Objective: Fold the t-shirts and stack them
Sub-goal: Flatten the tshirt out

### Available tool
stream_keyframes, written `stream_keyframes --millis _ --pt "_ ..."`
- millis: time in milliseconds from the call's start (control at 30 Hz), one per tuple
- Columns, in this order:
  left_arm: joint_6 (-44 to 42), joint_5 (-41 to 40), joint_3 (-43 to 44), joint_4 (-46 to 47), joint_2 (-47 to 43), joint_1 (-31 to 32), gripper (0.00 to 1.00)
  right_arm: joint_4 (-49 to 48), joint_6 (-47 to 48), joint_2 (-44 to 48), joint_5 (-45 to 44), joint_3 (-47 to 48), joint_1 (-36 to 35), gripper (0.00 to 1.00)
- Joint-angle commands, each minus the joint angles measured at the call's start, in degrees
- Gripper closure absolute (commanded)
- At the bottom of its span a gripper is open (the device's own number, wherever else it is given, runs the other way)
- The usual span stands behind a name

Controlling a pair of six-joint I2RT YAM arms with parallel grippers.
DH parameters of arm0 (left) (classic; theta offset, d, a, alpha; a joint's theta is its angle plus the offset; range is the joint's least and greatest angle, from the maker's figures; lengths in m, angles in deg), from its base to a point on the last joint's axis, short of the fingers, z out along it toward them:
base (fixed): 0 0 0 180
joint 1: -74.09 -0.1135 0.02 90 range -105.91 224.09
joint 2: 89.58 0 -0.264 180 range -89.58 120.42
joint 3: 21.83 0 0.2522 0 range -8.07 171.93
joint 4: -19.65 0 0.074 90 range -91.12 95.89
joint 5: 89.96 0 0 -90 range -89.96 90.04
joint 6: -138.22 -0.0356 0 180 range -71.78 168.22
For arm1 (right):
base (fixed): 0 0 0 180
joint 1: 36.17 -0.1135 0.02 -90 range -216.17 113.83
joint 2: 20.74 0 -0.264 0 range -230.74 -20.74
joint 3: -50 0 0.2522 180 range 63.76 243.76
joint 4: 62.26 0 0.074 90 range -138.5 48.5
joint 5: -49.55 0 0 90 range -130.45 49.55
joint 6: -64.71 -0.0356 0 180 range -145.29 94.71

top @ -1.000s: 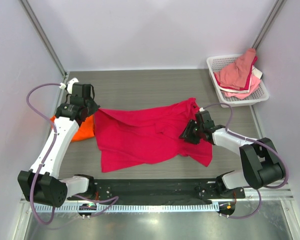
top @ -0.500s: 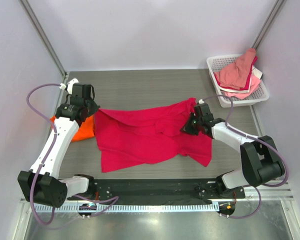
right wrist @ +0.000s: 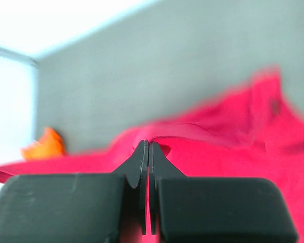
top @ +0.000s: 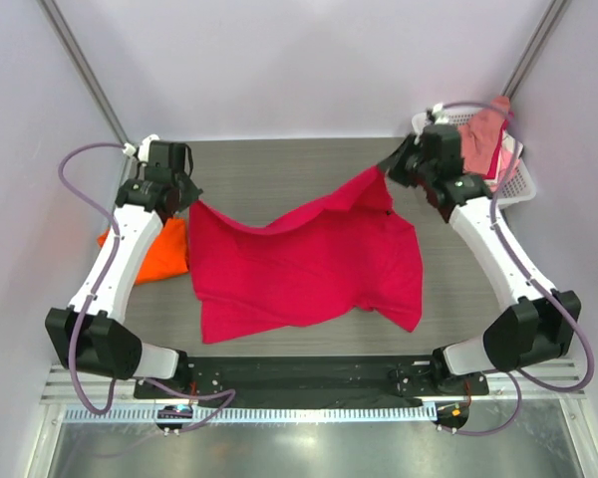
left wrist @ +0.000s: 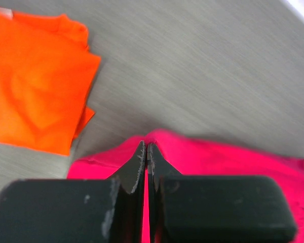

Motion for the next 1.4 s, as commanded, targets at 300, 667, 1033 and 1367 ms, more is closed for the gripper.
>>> stream_keyframes --millis 300,667,1033,1367 --pt "-3.1 9.0 21.6 -8.0 -7.0 -0.2 1.00 9.7 8.1 20.1 0.8 29.1 2.8 0.99" --pt "-1.5 15.8 30.0 -14.3 -27.1 -0.3 1.00 11.6 9.1 38.0 1.1 41.5 2.8 0.99" --pt "-0.9 15.6 22.2 -6.2 -18.2 -0.2 1.00 12.5 9.1 27.7 -3.9 37.1 2.8 0.99" --pt "-0.3 13.4 26.8 -0.6 5.4 -1.6 1.00 1.7 10.2 10.2 -5.0 29.0 2.9 0.99"
